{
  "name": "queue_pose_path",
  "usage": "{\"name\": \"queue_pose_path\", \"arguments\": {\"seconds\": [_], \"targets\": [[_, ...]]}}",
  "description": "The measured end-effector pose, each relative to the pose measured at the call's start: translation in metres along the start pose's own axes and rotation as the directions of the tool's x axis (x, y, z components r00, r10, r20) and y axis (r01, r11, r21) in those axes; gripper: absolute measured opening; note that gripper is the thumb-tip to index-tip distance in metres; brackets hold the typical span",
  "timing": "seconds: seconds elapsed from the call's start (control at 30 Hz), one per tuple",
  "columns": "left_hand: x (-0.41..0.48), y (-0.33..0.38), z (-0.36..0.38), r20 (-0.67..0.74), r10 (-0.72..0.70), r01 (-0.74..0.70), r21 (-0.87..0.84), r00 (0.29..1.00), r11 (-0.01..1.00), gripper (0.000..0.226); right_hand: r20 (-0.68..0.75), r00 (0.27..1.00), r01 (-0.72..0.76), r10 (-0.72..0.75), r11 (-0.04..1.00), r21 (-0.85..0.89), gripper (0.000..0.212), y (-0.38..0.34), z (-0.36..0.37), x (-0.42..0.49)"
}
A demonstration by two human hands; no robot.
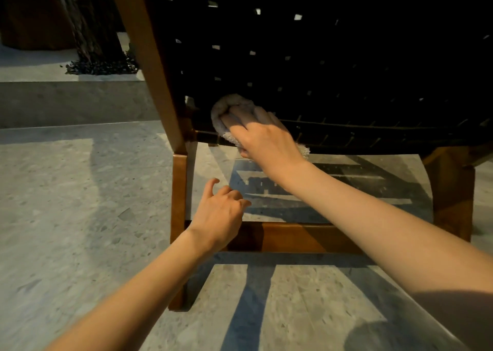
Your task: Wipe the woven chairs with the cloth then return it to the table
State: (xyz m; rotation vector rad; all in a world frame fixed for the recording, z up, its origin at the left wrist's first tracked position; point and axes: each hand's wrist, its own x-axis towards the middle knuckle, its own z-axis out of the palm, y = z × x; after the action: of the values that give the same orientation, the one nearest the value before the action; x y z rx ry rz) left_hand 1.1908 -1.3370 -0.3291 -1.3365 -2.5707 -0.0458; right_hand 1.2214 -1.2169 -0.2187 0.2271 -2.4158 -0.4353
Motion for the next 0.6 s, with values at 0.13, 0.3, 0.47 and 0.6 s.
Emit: {"name": "queue_pose_path", "arguments": {"seconds": [0.13,0.3,0.47,0.6], "targets": [[0.021,0.039,0.004,0.017,0.000,0.000,-0.033,1.000,0.999,0.042,-0.021,0.999,-0.034,0.034,0.999,0.017,0.046,0.053,-0.011,-0.044],[0.048,0.096,0.010,0.048,0.052,-0.046,-0.102,0.997,0.994,0.047,0.239,0.945,-0.224,0.223,0.974,-0.023,0.061,0.137,-0.012,-0.117],[0.072,0.139,0.011,0.086,0.099,-0.091,-0.098,0.991,0.991,0.051,0.305,0.876,-0.360,0.374,0.927,-0.103,0.053,0.220,-0.029,-0.180],[0.086,0.162,0.012,0.176,0.126,-0.115,-0.070,0.976,0.991,0.051,0.157,0.892,-0.433,0.424,0.901,0.030,0.037,0.268,-0.042,-0.217]]}}
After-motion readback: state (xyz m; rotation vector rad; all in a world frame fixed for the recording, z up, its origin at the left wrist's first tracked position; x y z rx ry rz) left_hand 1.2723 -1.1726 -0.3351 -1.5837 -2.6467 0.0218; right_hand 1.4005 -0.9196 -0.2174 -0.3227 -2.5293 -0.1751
